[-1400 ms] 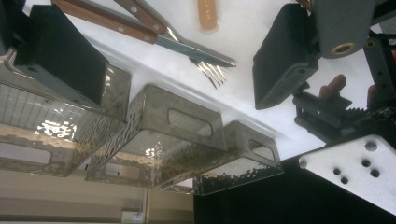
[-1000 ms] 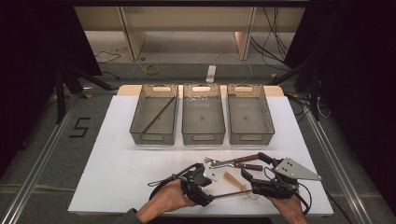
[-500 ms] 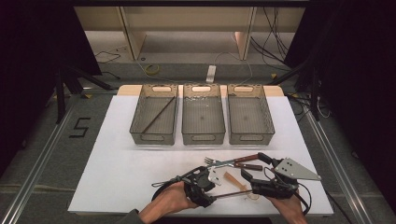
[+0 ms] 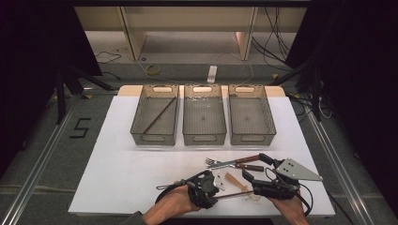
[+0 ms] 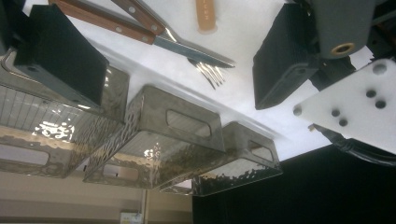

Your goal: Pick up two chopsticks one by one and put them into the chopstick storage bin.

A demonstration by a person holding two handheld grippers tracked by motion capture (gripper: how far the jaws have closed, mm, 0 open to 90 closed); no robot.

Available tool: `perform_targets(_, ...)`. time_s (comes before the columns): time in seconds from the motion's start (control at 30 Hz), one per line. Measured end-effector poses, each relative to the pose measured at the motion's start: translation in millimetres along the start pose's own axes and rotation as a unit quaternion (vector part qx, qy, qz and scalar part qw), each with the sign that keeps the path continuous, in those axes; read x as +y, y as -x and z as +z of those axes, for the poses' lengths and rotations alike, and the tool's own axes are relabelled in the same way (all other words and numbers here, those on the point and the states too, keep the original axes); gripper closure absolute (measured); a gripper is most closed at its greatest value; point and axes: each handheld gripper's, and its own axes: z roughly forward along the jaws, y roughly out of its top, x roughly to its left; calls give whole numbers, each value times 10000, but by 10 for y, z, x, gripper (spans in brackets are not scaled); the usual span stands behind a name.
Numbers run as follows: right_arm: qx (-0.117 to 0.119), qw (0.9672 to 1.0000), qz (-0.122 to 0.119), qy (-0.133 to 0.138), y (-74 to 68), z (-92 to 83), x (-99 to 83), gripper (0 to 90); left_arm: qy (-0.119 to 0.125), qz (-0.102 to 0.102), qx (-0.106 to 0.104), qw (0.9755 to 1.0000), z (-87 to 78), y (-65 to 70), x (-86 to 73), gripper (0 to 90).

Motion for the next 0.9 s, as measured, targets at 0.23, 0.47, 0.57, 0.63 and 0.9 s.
perform_targets(0.23, 7, 10000, 20, -29, 0, 6, -4, 182, -33, 79, 14, 10000, 14, 7, 7, 793)
perform_targets(0.47, 7, 10000, 14, -27, -3, 15, -7, 182, -74, 73, -57, 9999, 14, -16, 16, 817)
perform_targets(0.57, 6, 10000, 5, -18, -2, 14, -6, 182, -71, 121, -53, 9999, 14, -7, 21, 830)
perform_targets(0.63, 7, 10000, 15, -27, -4, 9, -4, 182, -51, 97, -84, 9999, 15, -6, 22, 842)
perform_targets(0.9, -4, 10000, 21, -21, 5, 1, -3, 183, 13, 106, -73, 9999, -47, -35, 19, 846)
